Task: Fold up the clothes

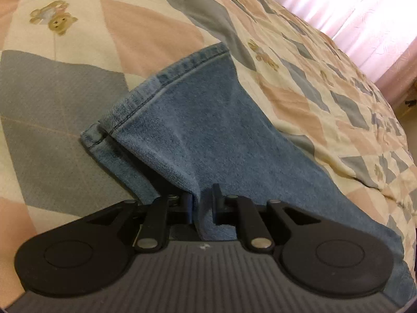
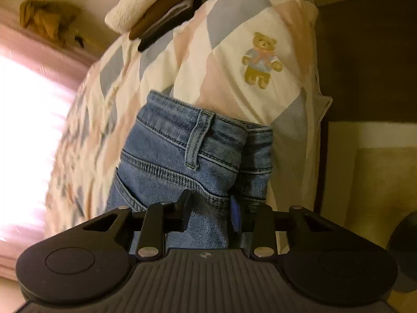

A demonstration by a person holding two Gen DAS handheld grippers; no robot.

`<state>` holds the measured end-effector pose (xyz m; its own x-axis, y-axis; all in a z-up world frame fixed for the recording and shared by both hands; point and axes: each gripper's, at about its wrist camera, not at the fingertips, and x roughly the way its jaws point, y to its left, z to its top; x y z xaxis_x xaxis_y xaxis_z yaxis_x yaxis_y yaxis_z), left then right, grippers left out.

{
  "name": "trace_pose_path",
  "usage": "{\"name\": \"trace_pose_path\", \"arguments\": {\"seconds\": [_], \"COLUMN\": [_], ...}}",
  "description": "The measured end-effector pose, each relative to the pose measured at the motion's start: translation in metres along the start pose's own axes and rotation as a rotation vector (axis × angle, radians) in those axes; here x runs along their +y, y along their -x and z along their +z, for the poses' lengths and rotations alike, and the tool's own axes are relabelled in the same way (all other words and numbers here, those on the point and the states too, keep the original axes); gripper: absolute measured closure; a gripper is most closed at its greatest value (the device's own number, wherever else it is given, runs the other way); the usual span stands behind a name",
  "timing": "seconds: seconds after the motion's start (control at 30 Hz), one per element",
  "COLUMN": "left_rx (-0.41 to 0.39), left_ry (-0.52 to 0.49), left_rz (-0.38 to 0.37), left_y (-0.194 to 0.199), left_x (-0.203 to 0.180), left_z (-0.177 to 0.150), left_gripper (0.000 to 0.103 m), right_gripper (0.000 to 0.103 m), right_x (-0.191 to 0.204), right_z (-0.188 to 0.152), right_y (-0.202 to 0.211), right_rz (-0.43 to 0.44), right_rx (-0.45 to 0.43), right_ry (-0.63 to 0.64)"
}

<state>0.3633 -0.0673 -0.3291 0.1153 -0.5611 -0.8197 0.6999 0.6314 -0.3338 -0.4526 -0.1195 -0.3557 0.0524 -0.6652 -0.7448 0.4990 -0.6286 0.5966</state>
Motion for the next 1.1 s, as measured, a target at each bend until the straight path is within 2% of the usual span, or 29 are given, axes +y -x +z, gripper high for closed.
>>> {"name": "trace_pose_path", "arguments": {"seconds": [0.1, 0.17, 0.3, 0.37, 0.5, 0.57, 0.67, 0.77, 0.83, 0.9, 0.93, 0.97, 1.0, 1.03, 1.07, 1.1], "left_rx": [-0.013, -0.038, -0.094, -0.093, -0.015, -0.013, -0.038, -0.033, -0.004, 0.016, 0.022, 0.029, 0.033, 0.036, 0.040, 0.043], "left_ry": [-0.027, -0.075, -0.100, -0.145, -0.184, -0.206, -0.191, -0.203, -0.242, -0.335, -0.391, -0.443, -0.463, -0.483, -0.495, -0.457], "left_rz": [-0.002, -0.011, -0.055, -0.042, 0.017, 0.041, 0.029, 0.041, 0.091, 0.162, 0.192, 0.219, 0.231, 0.243, 0.256, 0.271], "left_y": [0.006, 0.015, 0.042, 0.046, 0.019, 0.010, 0.018, 0.021, 0.010, -0.004, -0.006, -0.006, -0.001, 0.004, 0.010, 0.018], "left_x": [-0.001, -0.008, -0.014, -0.013, -0.004, -0.008, -0.007, -0.005, -0.009, -0.023, -0.033, -0.042, -0.044, -0.046, -0.047, -0.044], "left_z": [0.004, 0.005, 0.008, 0.006, -0.002, -0.006, -0.006, -0.009, -0.012, -0.015, -0.016, -0.016, -0.017, -0.018, -0.020, -0.020], "left_gripper": [0.102, 0.102, 0.102, 0.101, 0.099, 0.099, 0.099, 0.099, 0.095, 0.095, 0.095, 0.095, 0.094, 0.086, 0.082, 0.081], "right_gripper": [0.090, 0.092, 0.094, 0.094, 0.094, 0.095, 0.095, 0.094, 0.089, 0.073, 0.067, 0.053, 0.050, 0.050, 0.051, 0.050], "right_x": [0.008, 0.015, 0.023, 0.024, 0.022, 0.019, 0.025, 0.022, 0.019, 0.020, 0.025, 0.030, 0.035, 0.041, 0.046, 0.053], "right_z": [0.002, 0.006, 0.015, 0.015, 0.012, 0.009, 0.011, 0.013, 0.009, 0.004, 0.001, -0.002, -0.005, -0.009, -0.013, -0.017], "right_y": [0.008, 0.017, 0.026, 0.025, 0.028, 0.031, 0.041, 0.030, 0.013, 0.002, 0.006, 0.010, 0.016, 0.024, 0.031, 0.035], "right_rz": [-0.011, -0.002, 0.009, -0.003, -0.015, -0.017, 0.003, -0.040, -0.099, -0.153, -0.171, -0.189, -0.219, -0.260, -0.301, -0.316], "right_rx": [-0.015, -0.020, -0.008, 0.000, -0.003, -0.011, -0.028, -0.007, 0.029, 0.045, 0.023, 0.002, -0.024, -0.054, -0.084, -0.111], "right_ry": [0.037, 0.068, 0.112, 0.128, 0.132, 0.124, 0.149, 0.165, 0.188, 0.220, 0.248, 0.276, 0.315, 0.368, 0.420, 0.477]}}
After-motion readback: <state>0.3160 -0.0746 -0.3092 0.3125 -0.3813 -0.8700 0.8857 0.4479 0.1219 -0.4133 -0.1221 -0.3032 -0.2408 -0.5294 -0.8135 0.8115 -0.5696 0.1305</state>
